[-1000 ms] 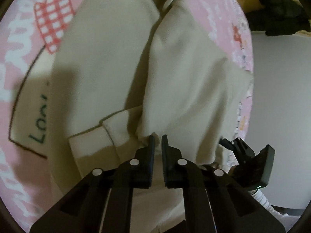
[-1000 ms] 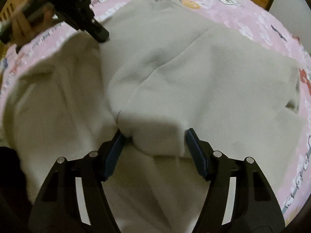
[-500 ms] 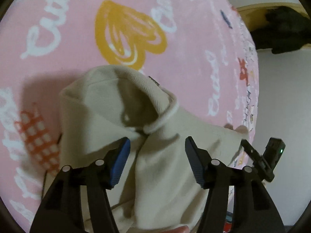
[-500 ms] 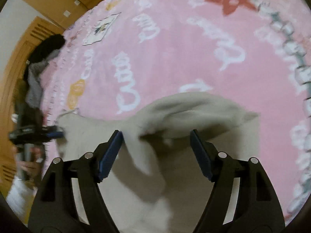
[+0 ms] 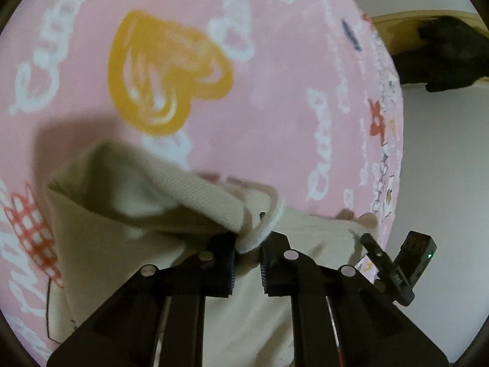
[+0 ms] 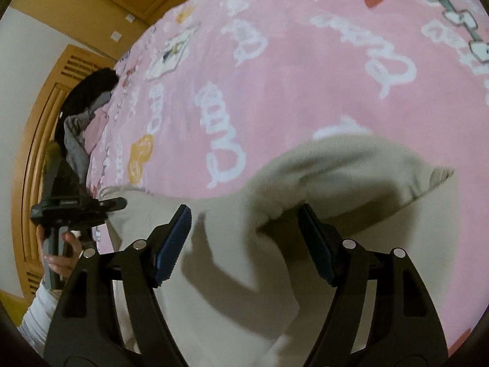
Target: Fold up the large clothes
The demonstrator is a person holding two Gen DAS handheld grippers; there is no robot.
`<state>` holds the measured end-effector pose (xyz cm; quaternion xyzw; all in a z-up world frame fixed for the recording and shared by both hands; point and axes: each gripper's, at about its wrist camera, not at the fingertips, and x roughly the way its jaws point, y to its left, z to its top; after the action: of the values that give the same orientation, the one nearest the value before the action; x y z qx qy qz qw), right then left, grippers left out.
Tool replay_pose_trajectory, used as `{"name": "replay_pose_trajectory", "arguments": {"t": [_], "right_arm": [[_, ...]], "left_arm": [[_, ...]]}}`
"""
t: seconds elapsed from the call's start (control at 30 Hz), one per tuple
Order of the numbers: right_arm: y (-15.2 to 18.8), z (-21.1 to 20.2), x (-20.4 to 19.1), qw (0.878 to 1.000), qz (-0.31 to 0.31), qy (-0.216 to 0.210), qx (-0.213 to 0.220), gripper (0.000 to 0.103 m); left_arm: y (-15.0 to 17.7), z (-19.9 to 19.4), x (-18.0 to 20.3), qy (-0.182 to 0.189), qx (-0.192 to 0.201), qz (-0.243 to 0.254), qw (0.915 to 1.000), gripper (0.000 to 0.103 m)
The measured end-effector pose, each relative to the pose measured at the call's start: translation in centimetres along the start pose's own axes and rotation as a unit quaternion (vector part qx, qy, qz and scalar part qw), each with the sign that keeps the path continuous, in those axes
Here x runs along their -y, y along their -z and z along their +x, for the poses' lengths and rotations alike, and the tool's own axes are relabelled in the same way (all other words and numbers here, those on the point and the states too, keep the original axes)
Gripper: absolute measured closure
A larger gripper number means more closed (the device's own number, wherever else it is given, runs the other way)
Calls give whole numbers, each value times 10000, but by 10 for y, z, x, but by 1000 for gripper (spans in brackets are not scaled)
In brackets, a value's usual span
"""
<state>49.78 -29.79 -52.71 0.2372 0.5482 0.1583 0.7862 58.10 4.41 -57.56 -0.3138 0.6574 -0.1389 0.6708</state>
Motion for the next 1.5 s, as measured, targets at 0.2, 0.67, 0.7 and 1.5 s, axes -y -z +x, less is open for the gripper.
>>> {"name": "replay_pose_trajectory", "arguments": {"t": [0.2,0.67,0.7,1.5], "right_arm": [[-16,14,3,9986,-155,484,129,89],[-25,-2,31,9975,251,452,486,60],[-21,-22,24,9949,107,708,711,58],[218,-41,-80,9924,-189,1197,232,58]], "left_arm": [[-44,3,11,-22,78,43,10000,92],[-87,1,-32,-25,-1158,-306,9928,92],[-81,-12,-27,-138,-1113,-185,9935,91],[148,-27,-39,-609,-616,535,9948,101]]}}
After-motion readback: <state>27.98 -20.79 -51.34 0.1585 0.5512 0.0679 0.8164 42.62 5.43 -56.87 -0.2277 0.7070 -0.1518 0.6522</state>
